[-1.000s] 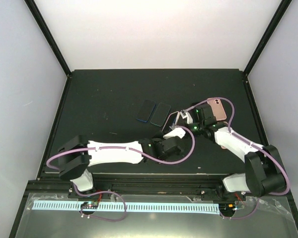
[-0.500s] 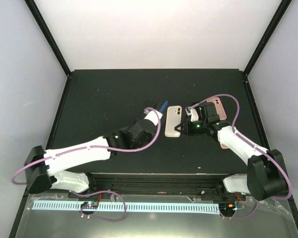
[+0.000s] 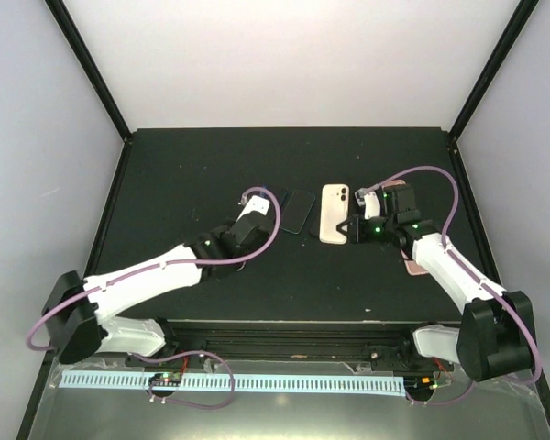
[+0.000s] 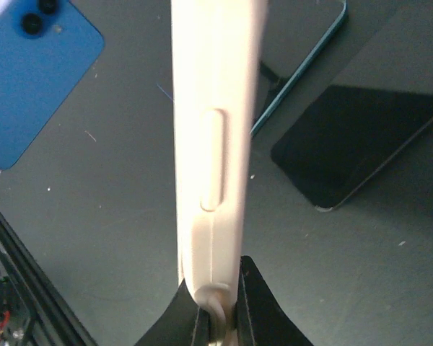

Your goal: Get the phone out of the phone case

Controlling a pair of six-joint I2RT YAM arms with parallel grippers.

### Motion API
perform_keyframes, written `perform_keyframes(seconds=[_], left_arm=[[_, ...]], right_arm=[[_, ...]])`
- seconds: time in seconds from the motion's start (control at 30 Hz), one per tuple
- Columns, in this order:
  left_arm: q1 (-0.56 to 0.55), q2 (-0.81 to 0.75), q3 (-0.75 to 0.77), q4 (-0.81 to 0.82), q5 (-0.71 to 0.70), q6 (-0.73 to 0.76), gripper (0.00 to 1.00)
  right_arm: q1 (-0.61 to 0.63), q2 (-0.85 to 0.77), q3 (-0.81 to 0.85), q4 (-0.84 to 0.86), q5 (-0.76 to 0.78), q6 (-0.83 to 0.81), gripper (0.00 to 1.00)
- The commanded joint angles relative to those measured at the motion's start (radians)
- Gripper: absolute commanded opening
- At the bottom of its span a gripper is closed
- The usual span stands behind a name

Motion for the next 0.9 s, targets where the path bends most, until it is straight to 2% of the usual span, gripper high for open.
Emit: perform_keyframes(seconds=[0.0, 0.1, 0.23, 0.53, 0.77, 0.87], left_arm=[[0.051, 0.121, 0.139, -0.157, -0.163, -0.049, 0.02], [0.071, 0.204, 0.178, -0.173, -0.211, 0.013, 0.02], [0.085, 0.325, 0.215, -0.155, -0.324, 0.132, 0.02], [0.172, 0.518, 0.270, -0.010, -0.319, 0.399, 0.02], [0.222, 0.600, 0.290, 0.048, -0.280, 0.481, 0.02], [0.224, 0.653, 0.311, 0.042, -0.310, 0.519, 0.02]], right_arm=[[-0.065, -0.037, 0.049, -0.020, -0.103, -0.218, 0.01], [-0.092, -0.048, 0.040, -0.023, -0.180, -0.270, 0.01], [-0.103, -0.066, 0.037, -0.023, -0.187, -0.283, 0.01], [-0.109, -0.054, 0.024, -0.006, -0.200, -0.272, 0.01], [-0.118, -0.040, 0.020, -0.003, -0.212, -0.269, 0.01], [-0.121, -0.032, 0.024, -0.001, -0.223, -0.265, 0.01]])
